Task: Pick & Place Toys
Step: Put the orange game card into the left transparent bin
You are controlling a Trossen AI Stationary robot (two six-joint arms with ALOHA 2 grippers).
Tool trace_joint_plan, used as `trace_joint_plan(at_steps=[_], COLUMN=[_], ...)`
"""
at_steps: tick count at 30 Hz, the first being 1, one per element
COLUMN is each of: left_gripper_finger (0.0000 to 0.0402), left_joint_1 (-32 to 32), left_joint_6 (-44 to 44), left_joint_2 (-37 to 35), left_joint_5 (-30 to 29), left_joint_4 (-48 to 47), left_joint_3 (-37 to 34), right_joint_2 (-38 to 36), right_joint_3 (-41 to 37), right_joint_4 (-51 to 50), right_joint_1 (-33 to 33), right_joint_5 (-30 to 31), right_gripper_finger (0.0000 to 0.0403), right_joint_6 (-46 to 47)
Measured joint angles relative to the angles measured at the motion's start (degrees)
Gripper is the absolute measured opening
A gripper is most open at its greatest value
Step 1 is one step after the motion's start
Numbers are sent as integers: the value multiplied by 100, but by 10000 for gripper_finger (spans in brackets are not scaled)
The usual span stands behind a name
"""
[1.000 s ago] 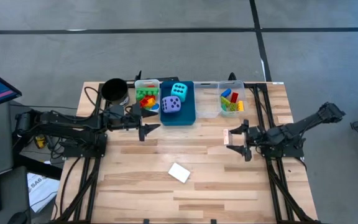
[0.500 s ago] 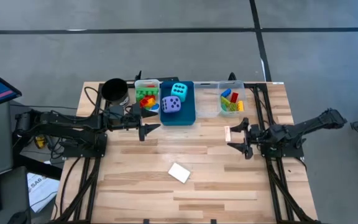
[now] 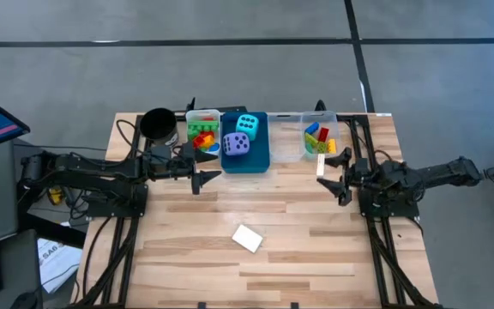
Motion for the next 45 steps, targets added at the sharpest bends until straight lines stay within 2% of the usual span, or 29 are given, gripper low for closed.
trace_joint_plan(at_steps=[7,14,21,24,33,40,45], left_gripper_finger=[298,298,298,298,298,298,298], left_joint_1=[1,2,2,2,4,7,4], left_joint_6=[0,0,0,0,0,31,148], left_joint_2=[0,0,0,0,0,0,0], left_joint_5=[4,22,20,17,-7,-4,-2], left_joint_4=[-2,-4,-80,-153,-181,-191,-441], left_joint_3=[0,0,0,0,0,0,0], right_joint_2=[270,1191,2414,2988,4673,5728,6224], right_joint_3=[273,802,1884,2443,3714,4178,4301], right_joint_4=[-50,-57,-570,-977,-1611,-2312,-2390], right_joint_1=[-431,-969,-1605,-1906,-2700,-3281,-3710], right_joint_5=[465,460,431,213,-1173,-1209,-1212], right_gripper_finger=[317,317,317,317,319,325,325], right_joint_6=[92,518,810,911,1258,1684,2009])
